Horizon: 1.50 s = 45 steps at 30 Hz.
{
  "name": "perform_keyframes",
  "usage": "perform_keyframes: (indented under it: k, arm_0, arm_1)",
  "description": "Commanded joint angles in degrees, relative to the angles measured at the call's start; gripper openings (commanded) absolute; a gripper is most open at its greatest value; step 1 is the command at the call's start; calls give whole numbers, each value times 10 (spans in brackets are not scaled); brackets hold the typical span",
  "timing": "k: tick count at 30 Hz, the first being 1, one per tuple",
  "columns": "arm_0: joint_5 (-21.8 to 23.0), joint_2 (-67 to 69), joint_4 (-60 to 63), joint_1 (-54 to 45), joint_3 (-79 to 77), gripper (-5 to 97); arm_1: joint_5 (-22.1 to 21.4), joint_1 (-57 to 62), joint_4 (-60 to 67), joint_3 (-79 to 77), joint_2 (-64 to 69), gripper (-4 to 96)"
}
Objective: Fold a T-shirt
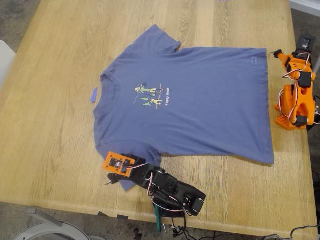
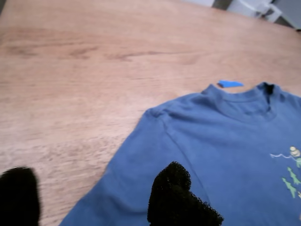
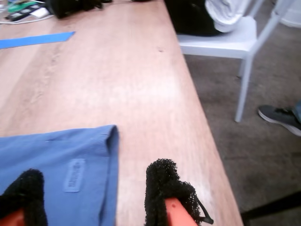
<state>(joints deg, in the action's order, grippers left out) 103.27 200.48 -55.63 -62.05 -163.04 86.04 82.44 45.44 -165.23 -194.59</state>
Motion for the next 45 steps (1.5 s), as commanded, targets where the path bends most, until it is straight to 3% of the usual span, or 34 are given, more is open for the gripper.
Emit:
perform_keyframes:
  k: [1,11,27,36,45]
  arm_0:
    - [-9,22,-1,14,78,493]
    - [-44,-115,-19,54,203,665]
    - [-82,-323,-115,124,403,774]
    - [-77,-462,-243,207,541,803]
    - [-55,-578,-291,259,650,811]
  arm_1:
    - [2,-36,18,53,-6,369]
    - [28,-149,172,172,-6,405]
    - [64,-425,447,339,15,382]
    - [74,-542,512,474,159,377]
    - [77,-657,509,543,311,355]
